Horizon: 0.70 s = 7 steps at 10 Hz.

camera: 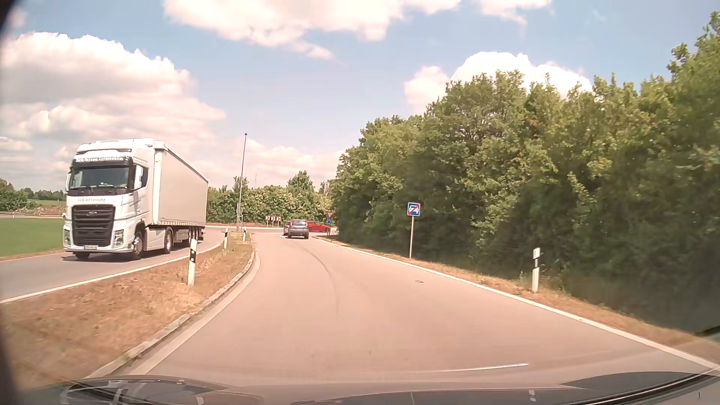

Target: Follow the waypoints while adhering to traffic rules and regulations

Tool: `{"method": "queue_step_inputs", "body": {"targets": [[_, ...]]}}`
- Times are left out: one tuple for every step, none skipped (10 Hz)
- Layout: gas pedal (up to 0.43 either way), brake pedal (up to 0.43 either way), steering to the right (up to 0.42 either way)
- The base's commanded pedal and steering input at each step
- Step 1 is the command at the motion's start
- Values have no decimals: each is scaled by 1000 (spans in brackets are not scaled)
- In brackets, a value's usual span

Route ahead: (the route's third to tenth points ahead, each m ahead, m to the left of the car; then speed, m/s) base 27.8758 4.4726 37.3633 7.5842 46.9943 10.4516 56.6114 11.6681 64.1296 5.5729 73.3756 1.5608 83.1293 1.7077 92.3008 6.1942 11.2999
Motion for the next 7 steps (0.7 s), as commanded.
{"method": "queue_step_inputs", "body": {"targets": [[0, 226, -68], [0, 232, -68], [0, 232, -68], [0, 232, -69], [0, 238, -69], [0, 244, -68], [0, 250, -62]]}}
